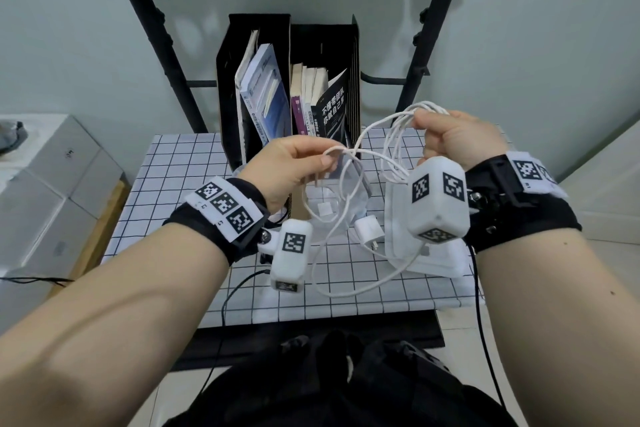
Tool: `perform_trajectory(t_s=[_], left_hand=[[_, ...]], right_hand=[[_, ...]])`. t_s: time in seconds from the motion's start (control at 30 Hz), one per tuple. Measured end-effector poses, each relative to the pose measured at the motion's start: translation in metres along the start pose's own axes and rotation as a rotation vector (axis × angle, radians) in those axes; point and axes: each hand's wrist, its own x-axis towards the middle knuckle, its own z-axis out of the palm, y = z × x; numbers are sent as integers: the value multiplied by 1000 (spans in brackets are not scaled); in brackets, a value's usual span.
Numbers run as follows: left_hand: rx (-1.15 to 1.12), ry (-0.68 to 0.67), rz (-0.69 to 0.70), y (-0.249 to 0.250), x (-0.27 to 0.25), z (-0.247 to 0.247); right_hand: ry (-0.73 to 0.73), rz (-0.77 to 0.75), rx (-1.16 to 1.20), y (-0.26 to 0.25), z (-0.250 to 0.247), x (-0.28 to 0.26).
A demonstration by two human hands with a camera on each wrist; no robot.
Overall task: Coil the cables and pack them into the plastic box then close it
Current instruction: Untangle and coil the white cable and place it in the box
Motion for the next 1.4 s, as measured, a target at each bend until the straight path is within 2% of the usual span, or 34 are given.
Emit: perform_trajectory(t_s=[0.27,0.4,0.5,0.63,0.87,1.07,1.27,1.4], left_hand=[[257,19,-38,-4,-2,-7],[472,-85,-179,-12,-6,-10],[552,-183,-271,-20,-9,-14],[553,-208,-260,-24,-12,-16],[411,34,-138,-25,-11,-23],[189,199,-99,-15,-4,-28],[207,292,-92,-19,2,-30],[286,419,-97,-26,4,-34]], right_hand=[[137,-45,7,-6,-3,-1],[159,-83,-183,-14,-12,5],[155,-106,-187,-19,-16,8],[184,-127,-213,-24,-16,2],[281,-132,-126,-35,-20,-15],[208,-86,13,-29,-22,-9],[177,-87,42,-25,-24,-5],[173,-70,86,-24,-30,-2]])
